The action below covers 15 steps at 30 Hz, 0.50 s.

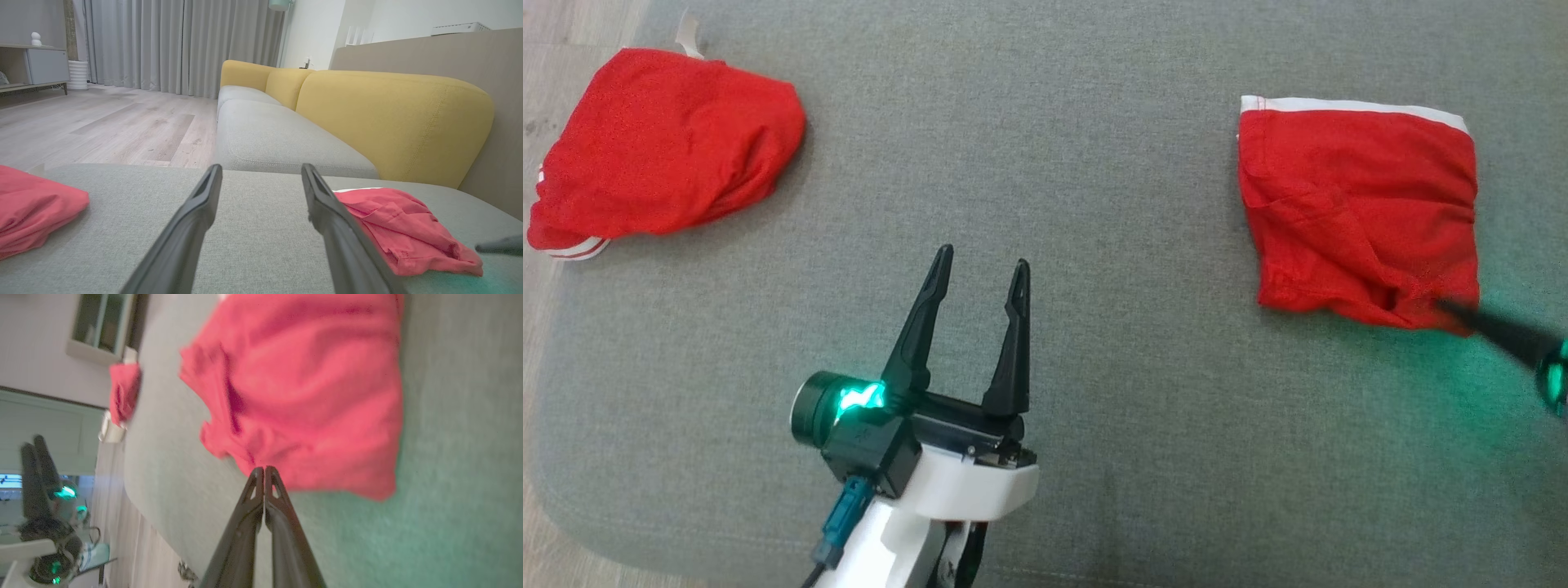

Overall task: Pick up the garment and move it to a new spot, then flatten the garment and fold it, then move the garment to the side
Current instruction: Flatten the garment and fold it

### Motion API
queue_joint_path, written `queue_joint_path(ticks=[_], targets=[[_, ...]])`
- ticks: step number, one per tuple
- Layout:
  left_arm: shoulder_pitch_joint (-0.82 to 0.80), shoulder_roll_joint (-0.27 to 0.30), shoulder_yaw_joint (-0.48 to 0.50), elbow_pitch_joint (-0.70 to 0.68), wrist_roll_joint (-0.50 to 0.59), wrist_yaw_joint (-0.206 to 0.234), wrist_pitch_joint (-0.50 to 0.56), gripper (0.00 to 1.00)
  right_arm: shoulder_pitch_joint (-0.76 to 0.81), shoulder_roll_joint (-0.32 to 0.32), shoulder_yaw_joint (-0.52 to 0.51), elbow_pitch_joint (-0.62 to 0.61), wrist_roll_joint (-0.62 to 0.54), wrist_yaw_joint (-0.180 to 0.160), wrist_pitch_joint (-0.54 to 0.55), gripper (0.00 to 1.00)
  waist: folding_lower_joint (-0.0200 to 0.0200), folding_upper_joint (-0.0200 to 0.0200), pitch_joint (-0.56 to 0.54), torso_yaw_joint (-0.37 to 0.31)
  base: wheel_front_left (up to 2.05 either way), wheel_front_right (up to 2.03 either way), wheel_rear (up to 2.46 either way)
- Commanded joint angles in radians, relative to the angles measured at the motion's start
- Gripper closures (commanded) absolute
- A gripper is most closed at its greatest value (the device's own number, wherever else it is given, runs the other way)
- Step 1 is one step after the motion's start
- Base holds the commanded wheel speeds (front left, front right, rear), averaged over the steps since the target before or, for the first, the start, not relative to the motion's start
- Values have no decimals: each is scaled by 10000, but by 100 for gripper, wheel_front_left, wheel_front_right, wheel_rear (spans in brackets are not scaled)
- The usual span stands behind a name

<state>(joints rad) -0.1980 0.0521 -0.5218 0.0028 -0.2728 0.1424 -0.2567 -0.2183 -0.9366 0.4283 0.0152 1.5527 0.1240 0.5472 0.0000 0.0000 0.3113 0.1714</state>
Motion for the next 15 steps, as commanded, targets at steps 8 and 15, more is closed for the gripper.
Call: queue_joint_path(ticks=[8, 15], targets=[[-309, -18, 289, -342, 40, 33, -51, 0, -1104, 457, -84, -52, -1428, 67, -1110, 100, 0, 0, 88, 220, 0, 0, 0], [-372, -18, 156, -315, -12, 29, -51, 0, -2286, 1543, 651, 2123, -1816, 67, -371, 100, 0, 0, 169, 699, 0, 0, 0]])
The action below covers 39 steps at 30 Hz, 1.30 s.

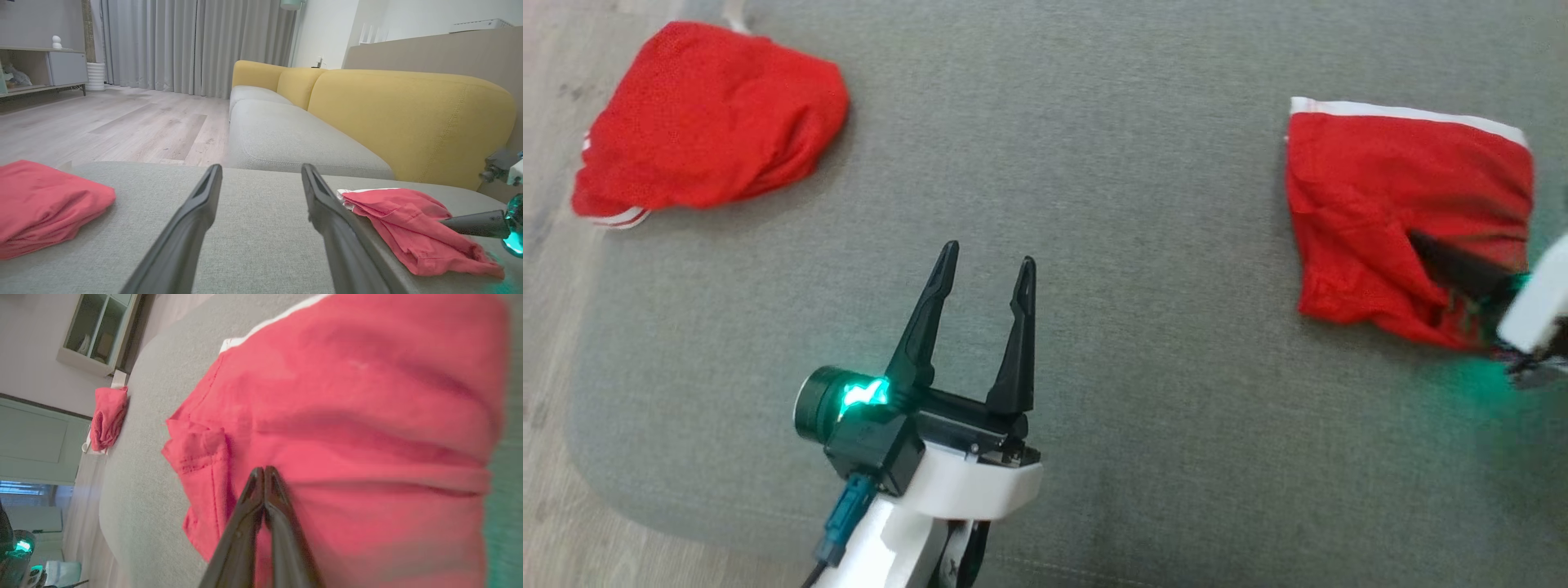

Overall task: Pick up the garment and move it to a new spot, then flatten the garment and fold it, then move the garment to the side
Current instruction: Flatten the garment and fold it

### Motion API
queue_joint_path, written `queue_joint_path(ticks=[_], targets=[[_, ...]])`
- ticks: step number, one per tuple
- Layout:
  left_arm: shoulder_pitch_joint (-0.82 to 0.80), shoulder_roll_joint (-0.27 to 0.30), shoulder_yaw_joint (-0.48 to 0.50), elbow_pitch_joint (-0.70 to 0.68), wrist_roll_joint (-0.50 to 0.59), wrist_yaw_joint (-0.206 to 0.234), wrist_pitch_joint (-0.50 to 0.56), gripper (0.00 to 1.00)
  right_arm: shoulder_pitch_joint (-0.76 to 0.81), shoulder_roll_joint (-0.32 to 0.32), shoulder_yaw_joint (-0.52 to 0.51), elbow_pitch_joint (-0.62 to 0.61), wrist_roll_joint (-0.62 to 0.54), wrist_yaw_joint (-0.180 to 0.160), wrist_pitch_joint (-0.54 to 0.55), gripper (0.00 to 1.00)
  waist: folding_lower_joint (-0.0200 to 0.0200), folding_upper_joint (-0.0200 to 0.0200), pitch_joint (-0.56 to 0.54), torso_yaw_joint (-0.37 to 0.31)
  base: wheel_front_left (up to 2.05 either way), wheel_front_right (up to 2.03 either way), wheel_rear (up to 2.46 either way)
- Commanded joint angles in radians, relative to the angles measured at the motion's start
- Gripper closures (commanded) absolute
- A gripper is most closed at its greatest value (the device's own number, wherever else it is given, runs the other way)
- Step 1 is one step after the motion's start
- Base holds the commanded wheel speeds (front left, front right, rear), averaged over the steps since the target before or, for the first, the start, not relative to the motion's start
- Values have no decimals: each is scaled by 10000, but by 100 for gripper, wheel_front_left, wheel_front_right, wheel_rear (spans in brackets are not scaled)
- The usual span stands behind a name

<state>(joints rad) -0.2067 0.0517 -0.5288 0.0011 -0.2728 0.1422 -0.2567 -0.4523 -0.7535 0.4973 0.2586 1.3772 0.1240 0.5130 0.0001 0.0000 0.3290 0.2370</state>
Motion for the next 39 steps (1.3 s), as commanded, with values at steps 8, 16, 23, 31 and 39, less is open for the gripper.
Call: queue_joint_path(ticks=[8, 16, 23, 31, 39], targets=[[94, -14, 556, -125, 39, 152, -51, 0, 656, 883, 1123, -823, 666, 67, 733, 100, -1, 0, -692, -283, 0, 0, 0], [848, -14, 1092, 366, 122, 173, -51, 0, 2280, 1921, 1331, -1497, -671, 67, -2965, 0, -1, 0, -2127, -1196, 0, 0, 0], [1894, 0, 2178, 889, 493, 207, -51, 0, 2781, 2867, 1451, 355, -3374, 67, -7227, 0, -1, 0, -3328, -2139, 0, 0, 0], [2651, -7, 2876, 1231, 688, 244, -51, 0, 3394, 3675, -432, 1256, -7123, 67, -7741, 0, -1, 0, -3952, -2349, 0, 0, 0], [3491, -12, 3411, 1593, 1072, 119, -51, 0, 5176, 5388, -2937, -192, -10626, 67, -7746, 0, -1, 0, -4399, -2373, 0, 0, 0]])
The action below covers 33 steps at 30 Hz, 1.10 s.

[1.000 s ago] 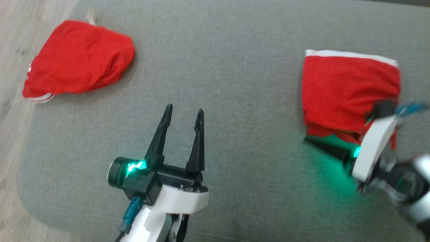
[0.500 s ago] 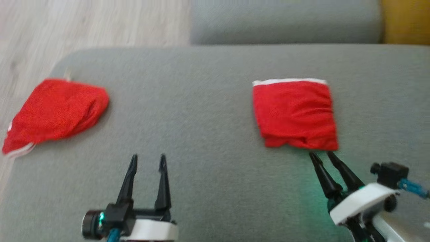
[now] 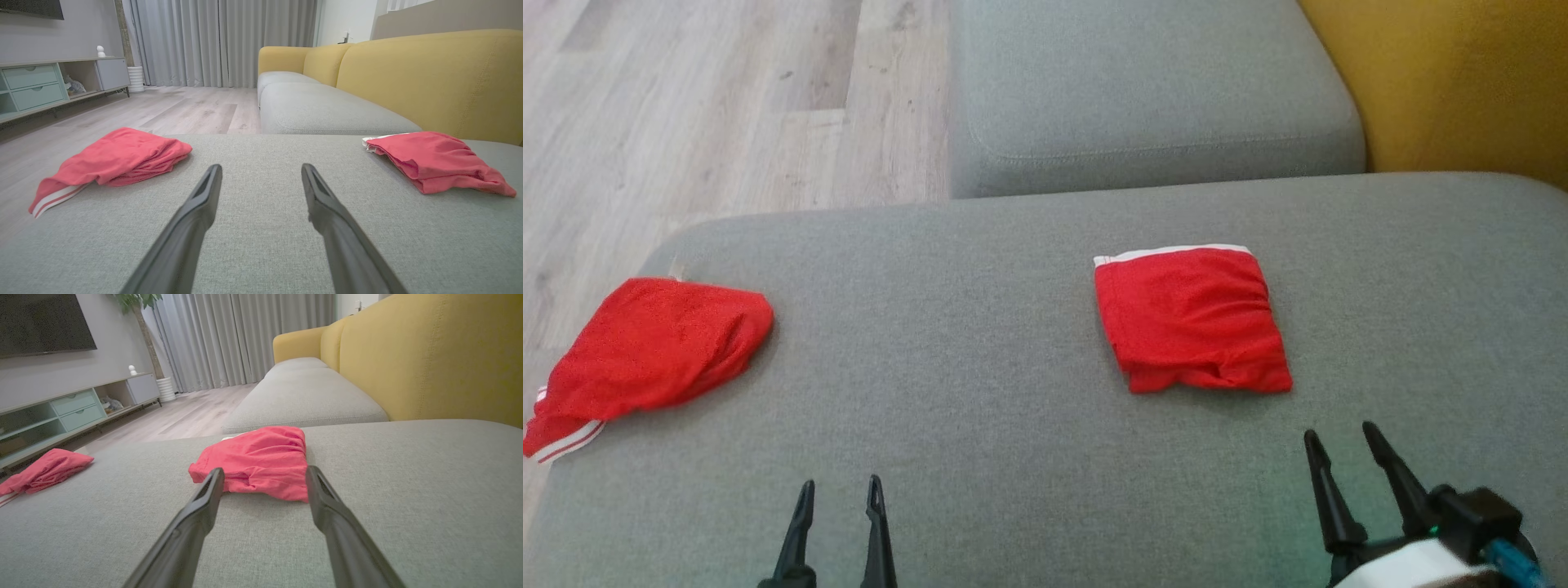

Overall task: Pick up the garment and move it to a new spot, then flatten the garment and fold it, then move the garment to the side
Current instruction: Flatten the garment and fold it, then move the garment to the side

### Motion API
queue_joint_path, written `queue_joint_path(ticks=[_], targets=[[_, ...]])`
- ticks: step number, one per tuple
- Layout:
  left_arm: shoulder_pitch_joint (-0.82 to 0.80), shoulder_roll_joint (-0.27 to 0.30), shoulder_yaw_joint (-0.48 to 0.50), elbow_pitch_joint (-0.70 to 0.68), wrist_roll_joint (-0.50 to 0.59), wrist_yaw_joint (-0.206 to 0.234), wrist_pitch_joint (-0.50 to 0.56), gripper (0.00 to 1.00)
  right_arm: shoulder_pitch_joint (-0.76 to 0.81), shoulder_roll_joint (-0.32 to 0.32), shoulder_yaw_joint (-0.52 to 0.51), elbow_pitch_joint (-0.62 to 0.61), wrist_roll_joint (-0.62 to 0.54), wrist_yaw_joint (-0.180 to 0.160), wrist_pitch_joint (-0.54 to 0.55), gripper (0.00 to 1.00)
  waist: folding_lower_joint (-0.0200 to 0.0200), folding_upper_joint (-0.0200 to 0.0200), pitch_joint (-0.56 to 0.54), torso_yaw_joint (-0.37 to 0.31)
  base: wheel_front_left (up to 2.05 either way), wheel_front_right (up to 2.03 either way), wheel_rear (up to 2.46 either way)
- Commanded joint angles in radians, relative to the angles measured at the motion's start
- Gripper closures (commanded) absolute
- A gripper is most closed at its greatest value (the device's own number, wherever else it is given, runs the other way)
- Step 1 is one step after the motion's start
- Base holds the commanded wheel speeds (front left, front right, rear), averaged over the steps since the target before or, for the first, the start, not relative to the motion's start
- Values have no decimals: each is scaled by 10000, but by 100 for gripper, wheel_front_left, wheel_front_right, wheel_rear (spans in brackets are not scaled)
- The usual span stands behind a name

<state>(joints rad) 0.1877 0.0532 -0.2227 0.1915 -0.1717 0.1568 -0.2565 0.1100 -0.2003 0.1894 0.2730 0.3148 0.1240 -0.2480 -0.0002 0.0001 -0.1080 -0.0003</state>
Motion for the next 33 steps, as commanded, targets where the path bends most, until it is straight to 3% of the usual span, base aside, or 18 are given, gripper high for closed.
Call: queue_joint_path(ticks=[1, 7, 23, 33], targets=[[-398, -27, 408, -292, 108, -62, -53, 0, -313, -19, 50, -411, -185, 67, -135, 0, 2, -1, -68, -3, 0, 0, 0], [-233, -28, 612, -229, 134, -119, -53, 0, 83, 380, -324, -655, -691, 67, -136, 0, 2, -1, -229, -54, 0, 0, 0], [-110, -29, 531, -41, 327, -182, -53, 0, 267, 360, -303, -692, -650, 67, -137, 0, 2, -1, -330, -111, 0, 0, 0], [-485, -29, 281, -341, 439, -186, -53, 0, -376, 421, -438, -337, -333, 67, -137, 0, 2, -1, 592, -112, 0, 0, 0]])
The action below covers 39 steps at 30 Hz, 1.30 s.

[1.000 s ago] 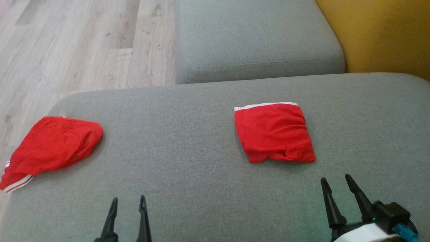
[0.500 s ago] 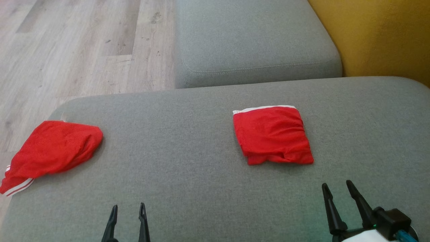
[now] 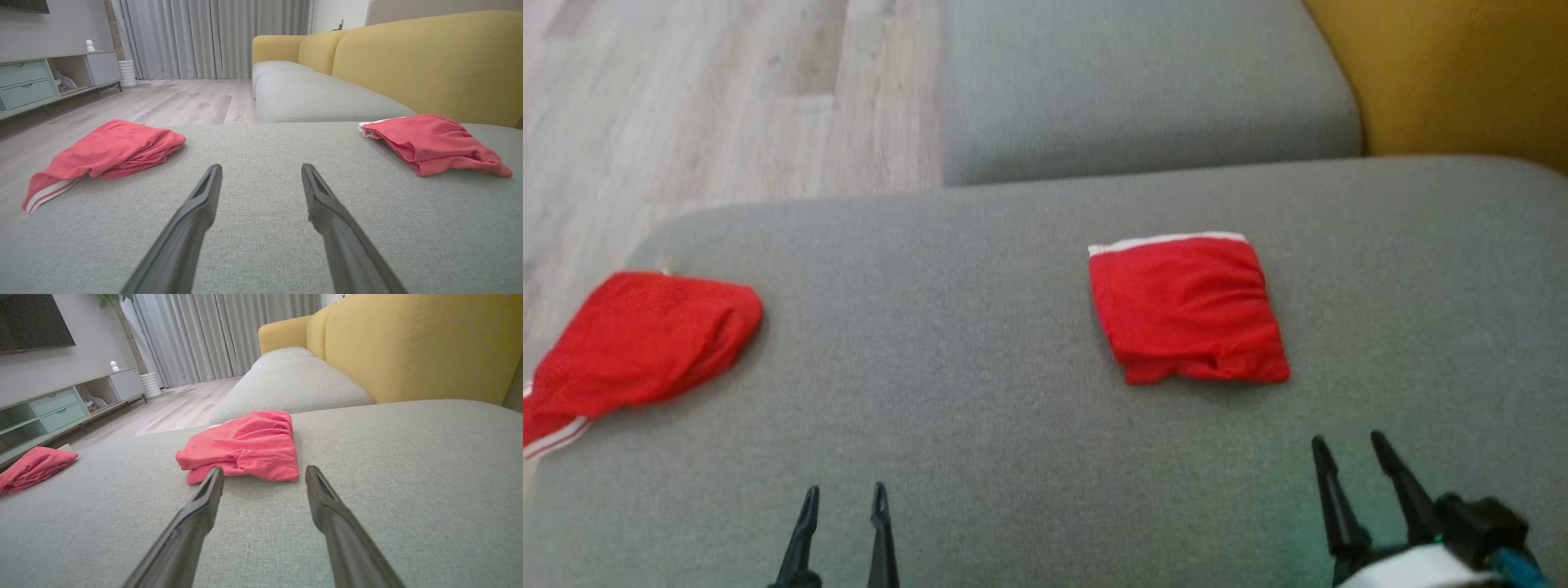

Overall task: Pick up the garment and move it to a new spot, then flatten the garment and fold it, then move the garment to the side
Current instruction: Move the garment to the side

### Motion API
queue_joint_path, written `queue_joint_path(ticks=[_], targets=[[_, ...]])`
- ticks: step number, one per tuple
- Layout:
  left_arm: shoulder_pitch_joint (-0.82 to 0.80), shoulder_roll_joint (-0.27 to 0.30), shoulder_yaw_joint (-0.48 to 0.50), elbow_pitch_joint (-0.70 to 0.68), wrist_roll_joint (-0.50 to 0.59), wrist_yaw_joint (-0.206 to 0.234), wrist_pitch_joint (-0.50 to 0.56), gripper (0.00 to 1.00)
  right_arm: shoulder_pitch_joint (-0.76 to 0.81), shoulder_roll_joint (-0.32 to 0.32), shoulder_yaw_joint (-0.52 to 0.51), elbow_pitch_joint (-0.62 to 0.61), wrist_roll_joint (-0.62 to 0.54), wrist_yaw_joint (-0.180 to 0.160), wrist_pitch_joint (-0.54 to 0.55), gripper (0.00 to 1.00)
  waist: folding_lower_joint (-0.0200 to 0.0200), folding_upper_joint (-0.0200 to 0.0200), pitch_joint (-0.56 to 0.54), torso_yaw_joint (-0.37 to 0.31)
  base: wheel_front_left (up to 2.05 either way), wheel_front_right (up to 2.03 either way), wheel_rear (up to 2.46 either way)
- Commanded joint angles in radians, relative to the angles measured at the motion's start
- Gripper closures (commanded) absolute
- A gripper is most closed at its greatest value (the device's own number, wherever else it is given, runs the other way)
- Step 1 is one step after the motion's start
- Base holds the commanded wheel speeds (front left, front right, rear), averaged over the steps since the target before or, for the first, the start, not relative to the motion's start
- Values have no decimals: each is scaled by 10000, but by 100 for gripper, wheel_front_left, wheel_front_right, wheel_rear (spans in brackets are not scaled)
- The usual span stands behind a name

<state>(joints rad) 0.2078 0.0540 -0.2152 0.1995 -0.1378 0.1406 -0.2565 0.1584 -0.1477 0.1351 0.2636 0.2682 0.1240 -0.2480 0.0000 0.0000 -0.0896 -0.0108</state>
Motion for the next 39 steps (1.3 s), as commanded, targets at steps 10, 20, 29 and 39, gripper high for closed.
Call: queue_joint_path(ticks=[10, 20, 29, 39], targets=[[-1872, -37, -489, -870, 349, -24, -53, 0, -3745, -1001, 414, 1567, 1651, 67, -45, 0, 0, 0, 2233, 510, 0, 0, 0], [-2970, -37, -1040, -834, 581, 106, -53, 0, -6900, -2195, 1758, 4428, 4012, 67, 2536, 0, 0, 0, 3499, 1369, 0, 0, 0], [-3198, -37, -1188, -890, 677, 287, -53, 0, -7362, -2520, 3086, 5255, 5403, 67, 2855, 100, 0, 0, 3788, 1332, 0, 0, 0], [-3880, -36, -1295, -1105, 1072, 42, -53, 0, -7764, -5446, 3974, 5104, 5402, 67, 2458, 100, 0, 0, 4909, 355, 0, 0, 0]])
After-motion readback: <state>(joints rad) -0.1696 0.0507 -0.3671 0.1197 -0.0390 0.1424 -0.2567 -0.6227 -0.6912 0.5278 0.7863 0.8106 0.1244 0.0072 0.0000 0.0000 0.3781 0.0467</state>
